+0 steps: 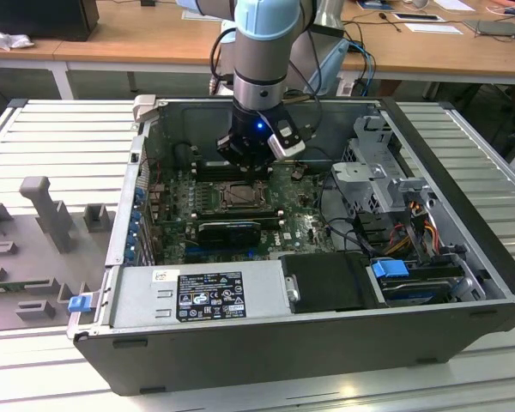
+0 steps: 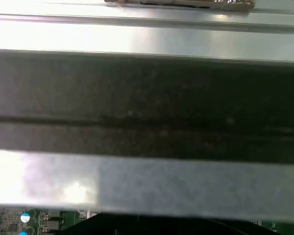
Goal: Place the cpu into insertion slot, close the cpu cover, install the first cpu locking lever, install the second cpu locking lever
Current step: 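Install the first cpu locking lever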
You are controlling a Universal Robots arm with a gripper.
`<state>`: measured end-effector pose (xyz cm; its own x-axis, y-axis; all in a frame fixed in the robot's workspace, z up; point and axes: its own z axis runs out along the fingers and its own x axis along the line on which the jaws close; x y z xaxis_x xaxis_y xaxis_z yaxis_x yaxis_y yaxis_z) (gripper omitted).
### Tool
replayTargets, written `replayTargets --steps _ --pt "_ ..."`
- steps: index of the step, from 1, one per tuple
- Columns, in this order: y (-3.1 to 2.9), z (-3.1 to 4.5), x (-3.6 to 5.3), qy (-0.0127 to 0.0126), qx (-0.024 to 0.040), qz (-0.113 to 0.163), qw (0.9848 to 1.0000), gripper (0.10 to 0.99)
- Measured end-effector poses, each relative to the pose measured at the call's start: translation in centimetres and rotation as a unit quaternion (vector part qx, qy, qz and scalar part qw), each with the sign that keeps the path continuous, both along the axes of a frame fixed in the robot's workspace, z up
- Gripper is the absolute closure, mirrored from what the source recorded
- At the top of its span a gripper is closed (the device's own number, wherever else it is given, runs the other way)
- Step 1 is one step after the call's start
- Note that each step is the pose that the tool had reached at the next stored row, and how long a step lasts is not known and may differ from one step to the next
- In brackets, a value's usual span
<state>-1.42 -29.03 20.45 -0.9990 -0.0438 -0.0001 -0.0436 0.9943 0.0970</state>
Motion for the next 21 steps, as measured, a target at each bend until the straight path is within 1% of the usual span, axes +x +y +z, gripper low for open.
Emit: replayTargets --steps 5,9,11,14,16,17,19,21 --pt "0.01 -0.15 0.01 -0.0002 -0.0039 0.000 1.0000 0.980" --pt "0.00 -0.29 0.00 -0.0001 -0.0046 0.000 1.0000 0.980" --pt "-0.01 -0.30 0.01 0.0000 -0.0033 0.000 1.0000 0.980" --pt "0.01 -0.32 0.03 -0.0002 0.0025 0.001 1.0000 0.980" --pt "0.01 0.02 0.04 -0.0002 0.0025 0.001 1.0000 0.980" --pt "0.01 0.44 0.04 -0.0001 0.0024 0.001 1.0000 0.980" --pt "0.00 0.99 0.03 -0.0001 0.0024 0.001 1.0000 0.980" --pt "0.00 1.06 0.04 -0.0002 0.0026 0.001 1.0000 0.980"
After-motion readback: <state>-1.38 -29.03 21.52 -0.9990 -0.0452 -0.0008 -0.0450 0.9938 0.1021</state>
